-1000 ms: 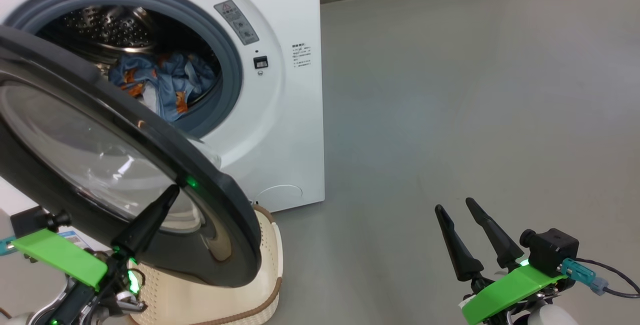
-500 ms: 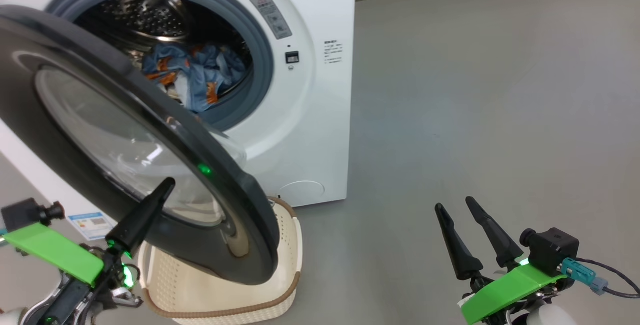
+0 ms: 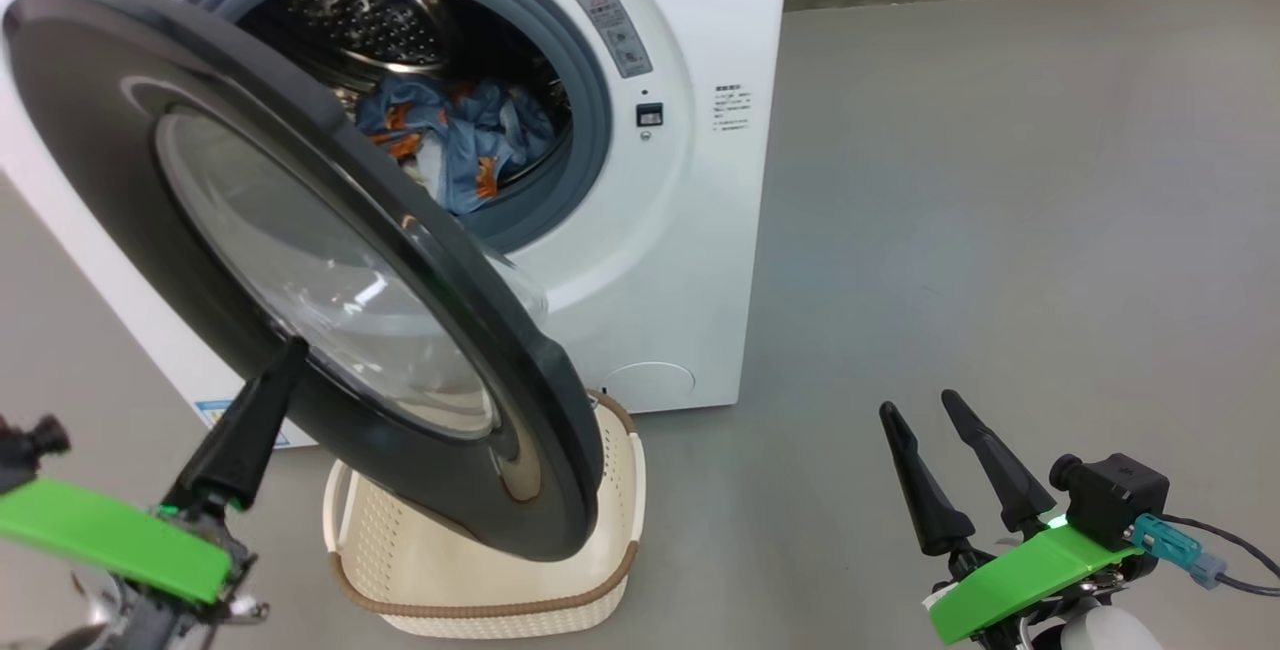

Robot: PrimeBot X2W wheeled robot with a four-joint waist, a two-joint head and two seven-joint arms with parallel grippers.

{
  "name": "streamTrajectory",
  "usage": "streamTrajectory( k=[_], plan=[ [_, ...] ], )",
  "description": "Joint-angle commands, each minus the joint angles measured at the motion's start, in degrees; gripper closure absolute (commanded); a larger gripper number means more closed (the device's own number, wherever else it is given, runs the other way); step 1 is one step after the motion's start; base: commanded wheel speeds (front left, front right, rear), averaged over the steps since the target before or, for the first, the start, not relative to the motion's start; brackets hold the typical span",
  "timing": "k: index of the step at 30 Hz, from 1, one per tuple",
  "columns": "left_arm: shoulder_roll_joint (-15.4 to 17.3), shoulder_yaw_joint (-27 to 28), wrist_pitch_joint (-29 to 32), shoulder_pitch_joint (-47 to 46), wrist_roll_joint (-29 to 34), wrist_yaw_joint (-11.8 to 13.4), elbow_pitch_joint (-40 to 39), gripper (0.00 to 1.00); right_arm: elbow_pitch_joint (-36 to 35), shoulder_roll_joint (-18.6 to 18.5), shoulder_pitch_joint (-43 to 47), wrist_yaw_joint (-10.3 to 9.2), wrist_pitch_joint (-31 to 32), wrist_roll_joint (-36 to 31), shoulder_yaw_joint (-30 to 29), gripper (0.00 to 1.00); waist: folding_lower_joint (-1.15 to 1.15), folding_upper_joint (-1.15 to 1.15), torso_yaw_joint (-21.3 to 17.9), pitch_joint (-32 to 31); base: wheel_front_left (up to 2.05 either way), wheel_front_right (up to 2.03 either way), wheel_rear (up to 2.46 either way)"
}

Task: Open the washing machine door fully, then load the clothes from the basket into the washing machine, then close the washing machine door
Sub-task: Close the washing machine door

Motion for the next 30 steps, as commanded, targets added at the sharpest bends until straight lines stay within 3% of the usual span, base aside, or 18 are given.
streamTrajectory(
  k=[1, 12, 15, 17, 21, 30],
  plan=[
    [2.1, 1.5, -2.2, -0.7, 2.1, -0.4, -2.0, 0.0, -1.5, -0.2, -1.1, 0.52, -0.3, -0.5, 0.9, 0.0, 0.0, 0.0, 0.4, -0.1, 0.0, 0.0, 0.0],
    [5.0, -3.3, -19.8, 5.2, 12.2, -0.4, 1.5, 0.0, -1.9, -0.8, -0.8, 0.52, -0.3, -0.5, 0.5, 0.0, 0.0, 0.0, 0.9, -0.1, 0.0, 0.0, 0.0],
    [7.4, -5.3, -26.0, 5.9, 18.9, -0.4, 3.3, 0.0, -2.0, -0.8, -0.7, 0.52, -0.3, -0.6, 0.3, 0.0, 0.0, 0.0, 0.9, -0.2, 0.0, 0.0, 0.0],
    [7.1, -6.0, -29.8, 6.4, 20.5, -0.4, 5.3, 0.0, -2.0, -0.8, -0.6, 0.52, -0.3, -0.7, 0.2, 0.0, 0.0, 0.0, 0.9, -0.3, 0.0, 0.0, 0.0],
    [9.2, -7.7, -34.0, 7.2, 29.6, -0.2, 10.0, 0.0, -2.0, -0.9, -0.5, 0.52, -0.3, -0.7, -0.2, 0.0, 0.0, 0.0, 0.8, -0.4, 0.0, 0.0, 0.0],
    [4.7, -4.9, -35.7, 7.0, 39.0, 0.0, 13.8, 0.0, -2.3, -1.4, -0.1, 0.52, -0.3, -0.8, -1.2, 0.0, 0.0, 0.0, 1.1, -0.3, 0.0, 0.0, 0.0]
  ],
)
